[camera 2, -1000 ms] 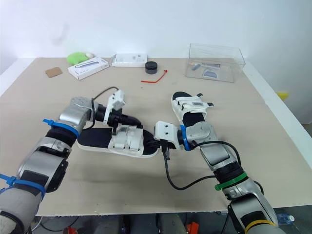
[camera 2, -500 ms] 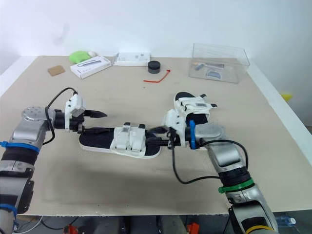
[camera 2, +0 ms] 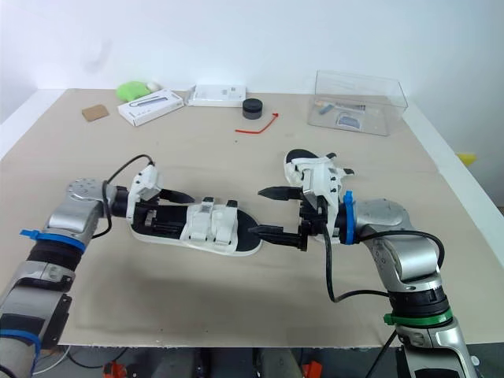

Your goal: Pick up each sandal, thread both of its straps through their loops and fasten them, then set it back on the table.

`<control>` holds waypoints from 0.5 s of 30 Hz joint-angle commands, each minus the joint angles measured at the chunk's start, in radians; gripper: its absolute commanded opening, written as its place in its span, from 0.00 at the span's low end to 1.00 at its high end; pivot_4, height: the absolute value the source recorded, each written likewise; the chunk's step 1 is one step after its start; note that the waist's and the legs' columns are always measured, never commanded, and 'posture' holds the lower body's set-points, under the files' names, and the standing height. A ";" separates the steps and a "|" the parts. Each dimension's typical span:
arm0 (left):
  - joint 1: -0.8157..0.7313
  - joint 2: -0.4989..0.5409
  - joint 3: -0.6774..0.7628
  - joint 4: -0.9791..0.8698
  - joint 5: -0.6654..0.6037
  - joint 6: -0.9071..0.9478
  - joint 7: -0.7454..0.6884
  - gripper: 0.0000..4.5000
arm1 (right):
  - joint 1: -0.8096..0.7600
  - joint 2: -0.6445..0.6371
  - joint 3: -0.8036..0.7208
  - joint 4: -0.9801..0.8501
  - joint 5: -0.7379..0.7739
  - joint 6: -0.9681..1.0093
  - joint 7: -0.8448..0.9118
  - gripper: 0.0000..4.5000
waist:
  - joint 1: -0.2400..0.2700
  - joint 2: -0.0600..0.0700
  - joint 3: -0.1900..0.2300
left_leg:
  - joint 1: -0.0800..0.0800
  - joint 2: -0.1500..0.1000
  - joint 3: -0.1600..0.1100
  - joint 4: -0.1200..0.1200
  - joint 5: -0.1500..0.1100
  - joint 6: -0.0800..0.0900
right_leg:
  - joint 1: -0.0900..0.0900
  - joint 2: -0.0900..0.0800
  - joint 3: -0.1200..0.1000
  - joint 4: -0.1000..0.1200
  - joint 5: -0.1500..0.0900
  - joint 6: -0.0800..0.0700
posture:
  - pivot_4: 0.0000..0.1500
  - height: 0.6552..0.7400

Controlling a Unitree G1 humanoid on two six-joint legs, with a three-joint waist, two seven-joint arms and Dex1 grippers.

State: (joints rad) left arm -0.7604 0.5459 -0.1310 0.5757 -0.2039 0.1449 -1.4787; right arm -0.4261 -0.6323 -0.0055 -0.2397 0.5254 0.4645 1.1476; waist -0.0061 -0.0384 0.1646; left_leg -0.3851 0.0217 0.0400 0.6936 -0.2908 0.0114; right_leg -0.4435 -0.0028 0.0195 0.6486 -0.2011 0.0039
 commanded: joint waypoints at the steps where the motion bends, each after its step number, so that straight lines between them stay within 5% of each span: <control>1: -0.046 -0.023 -0.003 0.024 -0.001 -0.022 -0.007 1.00 | 0.005 -0.012 -0.026 -0.030 -0.007 -0.051 -0.017 0.99 | 0.000 0.000 0.000 | 0.000 0.000 0.000 0.000 0.000 0.000 | 0.000 0.000 0.000 0.000 0.000 0.000 | 1.00 1.00; 6: -0.115 -0.070 0.000 0.115 -0.002 -0.030 -0.012 1.00 | 0.008 -0.010 -0.006 -0.012 -0.030 -0.097 -0.020 0.99 | 0.000 0.000 0.000 | -0.001 -0.001 -0.001 0.001 0.000 0.000 | 0.000 -0.001 0.000 0.000 0.000 0.000 | 1.00 1.00; 15: -0.152 -0.083 0.011 0.158 -0.013 -0.001 -0.036 0.07 | 0.004 -0.001 -0.002 -0.001 -0.034 -0.132 -0.020 1.00 | 0.000 0.000 0.000 | -0.001 -0.001 -0.001 0.001 0.000 0.000 | 0.000 -0.001 -0.001 0.000 0.000 0.000 | 1.00 1.00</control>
State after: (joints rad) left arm -0.8925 0.4597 -0.1422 0.7371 -0.2025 0.1386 -1.5110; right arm -0.4112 -0.6340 0.0009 -0.2324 0.4844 0.3499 1.1305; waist -0.0061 -0.0384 0.1646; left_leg -0.3865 0.0206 0.0388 0.6950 -0.2911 0.0118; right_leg -0.4435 -0.0035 0.0189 0.6485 -0.2010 0.0043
